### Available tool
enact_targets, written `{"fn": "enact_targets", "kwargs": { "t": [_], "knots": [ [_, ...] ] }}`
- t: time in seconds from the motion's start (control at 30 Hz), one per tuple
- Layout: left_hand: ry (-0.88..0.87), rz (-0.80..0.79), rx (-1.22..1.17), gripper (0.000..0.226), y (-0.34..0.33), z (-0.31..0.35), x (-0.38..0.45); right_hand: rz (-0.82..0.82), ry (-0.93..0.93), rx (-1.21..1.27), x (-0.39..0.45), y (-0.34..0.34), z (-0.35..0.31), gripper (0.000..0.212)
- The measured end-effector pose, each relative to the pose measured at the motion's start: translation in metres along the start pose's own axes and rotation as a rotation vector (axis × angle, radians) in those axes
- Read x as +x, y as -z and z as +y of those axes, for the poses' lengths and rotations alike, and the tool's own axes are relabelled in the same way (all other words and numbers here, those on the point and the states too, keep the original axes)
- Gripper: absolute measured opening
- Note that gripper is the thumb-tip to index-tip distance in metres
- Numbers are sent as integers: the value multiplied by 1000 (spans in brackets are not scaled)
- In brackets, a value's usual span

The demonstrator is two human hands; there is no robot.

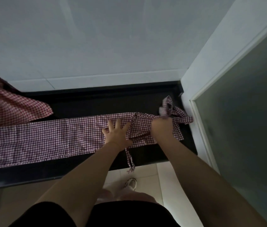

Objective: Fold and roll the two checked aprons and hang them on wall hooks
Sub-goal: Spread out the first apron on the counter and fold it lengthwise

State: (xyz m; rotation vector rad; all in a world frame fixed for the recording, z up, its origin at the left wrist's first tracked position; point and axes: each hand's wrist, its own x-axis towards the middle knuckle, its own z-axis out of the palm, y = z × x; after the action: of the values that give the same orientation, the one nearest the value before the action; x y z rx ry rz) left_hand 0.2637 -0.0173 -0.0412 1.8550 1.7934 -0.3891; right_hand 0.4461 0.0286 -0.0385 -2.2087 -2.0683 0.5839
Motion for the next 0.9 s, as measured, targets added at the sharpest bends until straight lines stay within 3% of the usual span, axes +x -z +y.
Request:
{"fn": "enact_targets", "kwargs": {
  "t": [0.1,0.17,0.3,0.37,0.47,0.57,0.7,0.83,0.87,0.9],
  "knots": [
    [40,-9,-42,86,2,-13,-1,-97,-346,-37,8,15,18,46],
    [74,-9,-71,77,6,-22,0,-35,-388,-60,9,26,29,49],
    [138,8,-115,69,9,-23,2,254,-410,-64,10,30,48,39],
    [154,11,-80,77,7,-17,3,293,-335,14,7,33,49,37],
    [176,39,-40,86,3,-14,4,365,-223,26,-1,37,47,14],
    [187,52,-40,87,0,-10,7,390,-267,-21,-10,36,54,14],
    [203,74,-35,90,-4,-9,7,274,-396,146,-15,41,70,40],
    [220,67,-70,93,1,-15,11,-181,-575,349,-10,45,77,49],
    [229,60,-75,94,2,-15,12,-183,-597,384,-11,45,74,51],
    [239,55,-66,95,4,-12,12,-84,-584,392,-13,46,72,55]
  ]
}}
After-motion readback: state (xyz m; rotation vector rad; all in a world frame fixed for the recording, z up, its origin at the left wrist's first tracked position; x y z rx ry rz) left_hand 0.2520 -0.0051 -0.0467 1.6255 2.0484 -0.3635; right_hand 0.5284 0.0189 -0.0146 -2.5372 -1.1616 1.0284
